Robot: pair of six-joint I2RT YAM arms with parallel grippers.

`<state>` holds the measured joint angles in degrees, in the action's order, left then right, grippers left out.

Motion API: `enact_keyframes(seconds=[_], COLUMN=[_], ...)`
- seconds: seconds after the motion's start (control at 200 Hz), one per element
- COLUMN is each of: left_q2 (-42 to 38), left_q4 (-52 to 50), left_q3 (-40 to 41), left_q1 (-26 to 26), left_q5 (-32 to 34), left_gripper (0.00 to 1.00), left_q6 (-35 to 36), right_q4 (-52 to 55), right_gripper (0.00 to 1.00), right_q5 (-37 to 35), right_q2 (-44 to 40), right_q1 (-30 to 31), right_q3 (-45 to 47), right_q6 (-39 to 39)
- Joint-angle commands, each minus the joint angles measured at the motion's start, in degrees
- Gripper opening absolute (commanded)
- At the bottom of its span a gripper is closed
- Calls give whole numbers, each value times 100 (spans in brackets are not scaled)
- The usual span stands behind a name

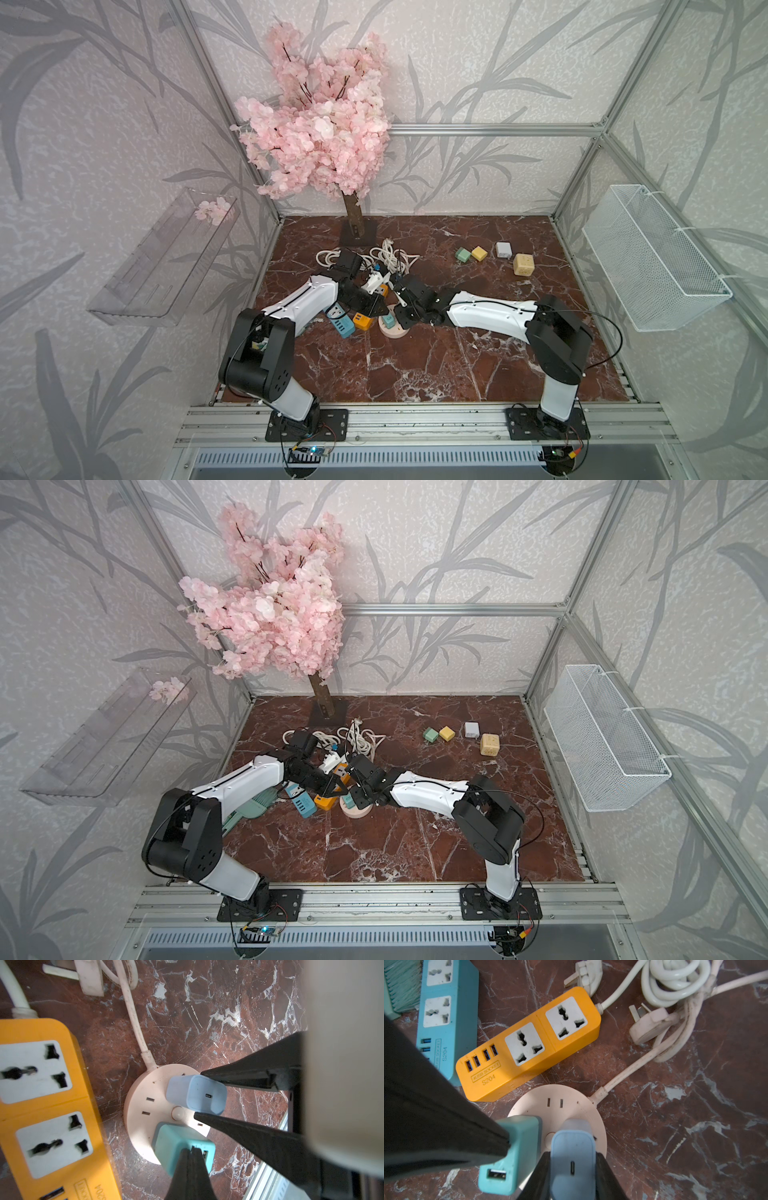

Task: Pull the plug off the socket
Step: Remove the plug from the socket.

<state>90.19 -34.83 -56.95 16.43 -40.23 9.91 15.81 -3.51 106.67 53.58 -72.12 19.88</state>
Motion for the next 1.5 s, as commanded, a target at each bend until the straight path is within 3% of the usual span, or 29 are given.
enact_keyframes(seconds=[0.0, 0.175, 0.43, 0.705, 0.93, 1.045, 1.325, 1.494], left_q2=[270, 275, 278, 277, 262, 274, 288, 264], left_q4=[-345, -344, -349, -349, -347, -354, -349, -353], left_q3=[144, 138, 141, 141, 147, 142, 140, 146], left_q1=[-17, -17, -16, -17, -17, -17, -17, -17], left_q5=[637, 614, 612, 613, 604, 595, 586, 595], left_gripper=[0, 0, 0, 0, 0, 0, 0, 0], left_q6=[55, 63, 64, 64, 63, 63, 72, 72], right_q4=[-110, 82, 238, 276, -127, -158, -541, -626], right_gripper=[0, 0, 0, 0, 0, 0, 0, 0], right_q5=[528, 328, -514, -651, 513, 652, -511, -614], right_q2=[-391, -387, -364, -367, -429, -402, -601, -569], right_q1=[-166, -128, 207, 225, -237, -272, 233, 256], right_q3=[-164, -221, -235, -299, -68, -66, 282, 333], right_q6=[194, 131, -288, -211, 202, 278, -135, -284])
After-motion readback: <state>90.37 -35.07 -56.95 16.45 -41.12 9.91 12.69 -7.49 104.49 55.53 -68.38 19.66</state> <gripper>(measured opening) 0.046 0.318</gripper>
